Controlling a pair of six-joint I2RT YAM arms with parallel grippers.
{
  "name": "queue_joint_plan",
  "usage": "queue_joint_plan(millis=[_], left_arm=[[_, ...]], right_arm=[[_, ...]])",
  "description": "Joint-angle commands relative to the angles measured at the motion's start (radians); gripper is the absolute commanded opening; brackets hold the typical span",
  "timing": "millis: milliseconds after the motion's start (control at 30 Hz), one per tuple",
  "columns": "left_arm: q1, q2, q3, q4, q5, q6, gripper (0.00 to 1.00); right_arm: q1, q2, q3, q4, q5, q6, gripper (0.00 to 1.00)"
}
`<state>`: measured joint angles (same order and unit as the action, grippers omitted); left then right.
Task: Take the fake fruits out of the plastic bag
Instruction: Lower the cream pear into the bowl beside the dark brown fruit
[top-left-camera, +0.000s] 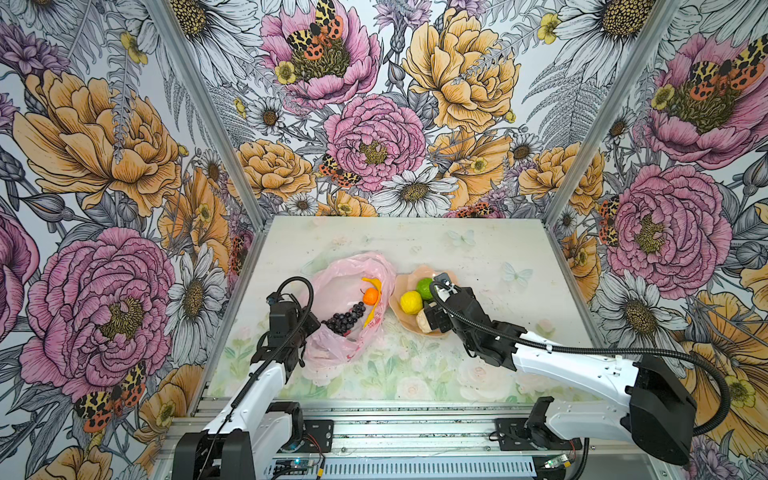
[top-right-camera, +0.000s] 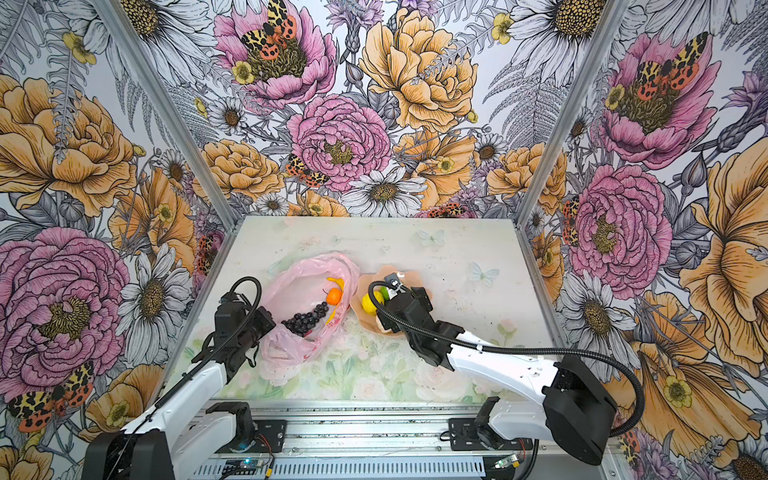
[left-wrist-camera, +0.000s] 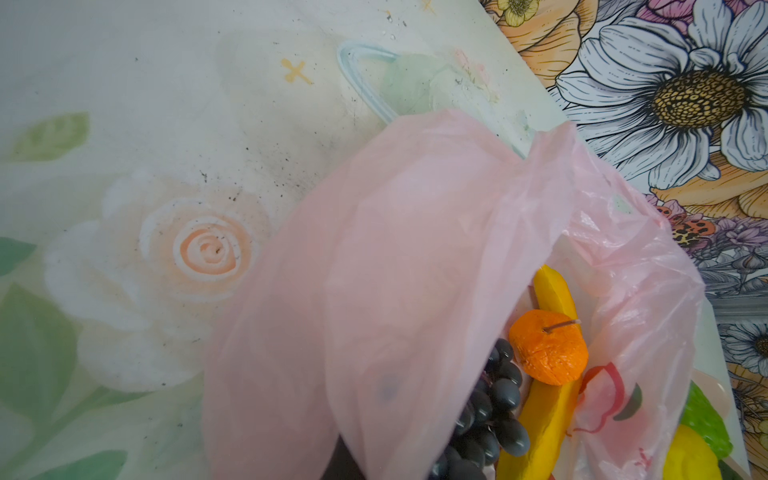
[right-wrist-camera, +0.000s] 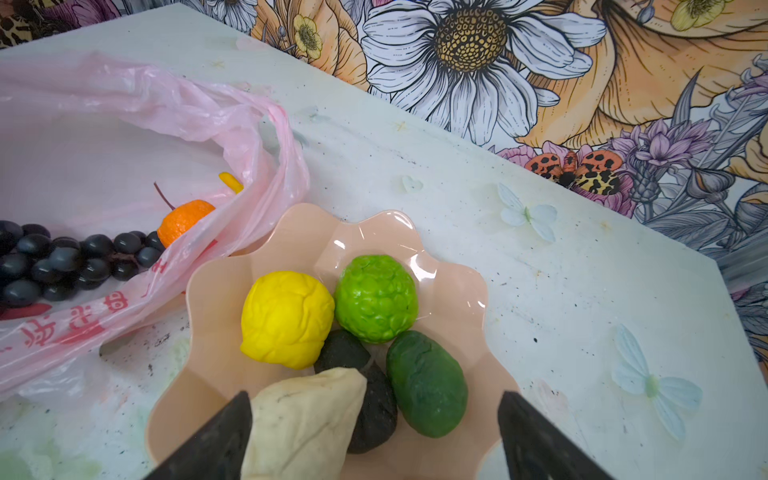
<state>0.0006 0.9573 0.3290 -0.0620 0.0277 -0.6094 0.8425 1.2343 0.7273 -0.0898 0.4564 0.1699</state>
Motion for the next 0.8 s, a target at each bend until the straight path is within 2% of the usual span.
queue_joint_plan(millis=[0, 200, 400, 767], left_arm=[[0.000, -0.008, 0.000, 0.022, 0.002, 0.022, 0.00], [0.001, -0.009, 0.000, 0.022, 0.001, 0.022, 0.00], [0.001, -0.006, 0.000, 0.023, 0.000, 0.022, 0.00], [0.000, -0.005, 0.000, 0.022, 0.001, 0.023, 0.00]], right_arm=[[-0.021, -0.007, -0.022, -0.062, -0.112, 0.052, 0.92], [-0.022, 0.029, -0.024, -0.094, -0.197, 0.070, 0.90], [-0.020, 0.052, -0.023, -0.098, -0.253, 0.068, 0.99], [-0.020, 0.155, 0.005, -0.107, -0.202, 0.049, 1.00]])
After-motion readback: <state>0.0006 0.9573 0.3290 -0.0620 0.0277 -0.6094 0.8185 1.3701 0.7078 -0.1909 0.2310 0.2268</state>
